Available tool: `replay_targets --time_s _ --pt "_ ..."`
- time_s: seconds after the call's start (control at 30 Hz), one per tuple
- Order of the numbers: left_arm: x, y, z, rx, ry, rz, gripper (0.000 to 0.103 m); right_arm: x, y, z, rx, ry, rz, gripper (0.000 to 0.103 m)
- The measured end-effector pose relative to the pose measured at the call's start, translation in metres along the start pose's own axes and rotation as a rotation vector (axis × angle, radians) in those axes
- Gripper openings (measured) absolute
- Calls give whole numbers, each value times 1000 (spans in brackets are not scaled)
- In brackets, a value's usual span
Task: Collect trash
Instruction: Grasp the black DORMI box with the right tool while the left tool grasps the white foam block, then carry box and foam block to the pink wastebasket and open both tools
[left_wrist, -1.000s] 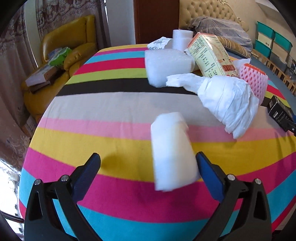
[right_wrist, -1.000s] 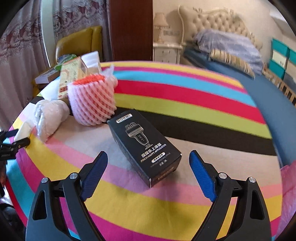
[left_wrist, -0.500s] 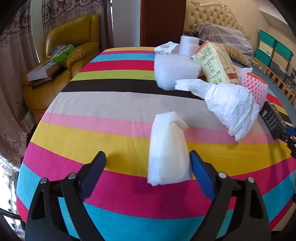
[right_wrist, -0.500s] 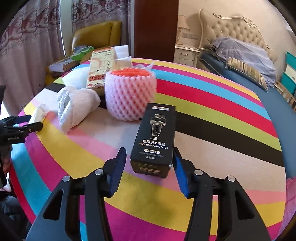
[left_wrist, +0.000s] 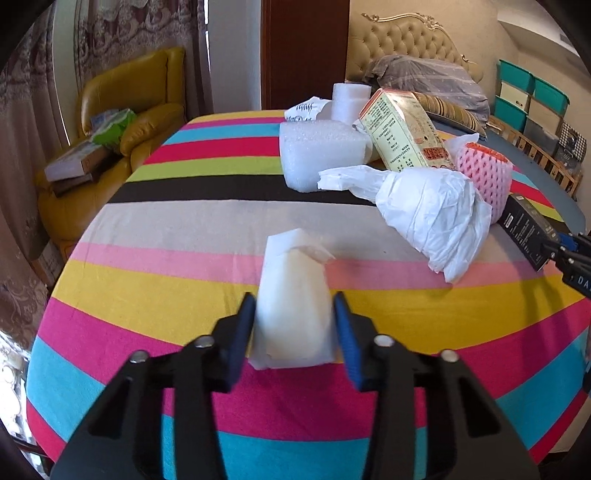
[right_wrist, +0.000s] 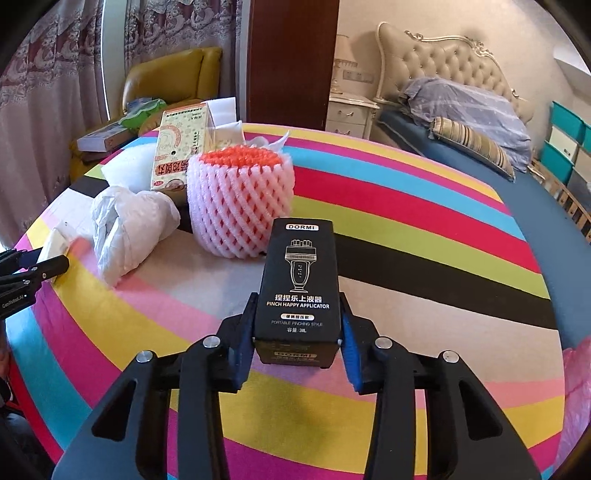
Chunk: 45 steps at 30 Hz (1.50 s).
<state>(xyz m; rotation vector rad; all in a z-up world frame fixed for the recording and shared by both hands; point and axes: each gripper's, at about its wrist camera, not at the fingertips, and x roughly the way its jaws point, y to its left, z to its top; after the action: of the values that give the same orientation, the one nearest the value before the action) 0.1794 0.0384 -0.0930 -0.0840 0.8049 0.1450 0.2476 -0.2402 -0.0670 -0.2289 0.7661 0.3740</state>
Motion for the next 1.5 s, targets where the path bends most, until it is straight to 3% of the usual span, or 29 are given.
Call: replay_targets --time_s 0.3,0.77,1.1,1.5 --pt "-3 0 0 16 -35 -21 38 -3 -8 -1 31 -17 -3 38" --pt "-43 -2 -6 -3 -182 -86 39 -53 13 -29 49 -111 33 38" --pt "-70 -21 -5 28 -244 -129 39 -85 17 -40 72 -169 41 38" --pt "-91 -55 -2 94 -314 -171 39 -112 -10 -59 141 -217 25 38"
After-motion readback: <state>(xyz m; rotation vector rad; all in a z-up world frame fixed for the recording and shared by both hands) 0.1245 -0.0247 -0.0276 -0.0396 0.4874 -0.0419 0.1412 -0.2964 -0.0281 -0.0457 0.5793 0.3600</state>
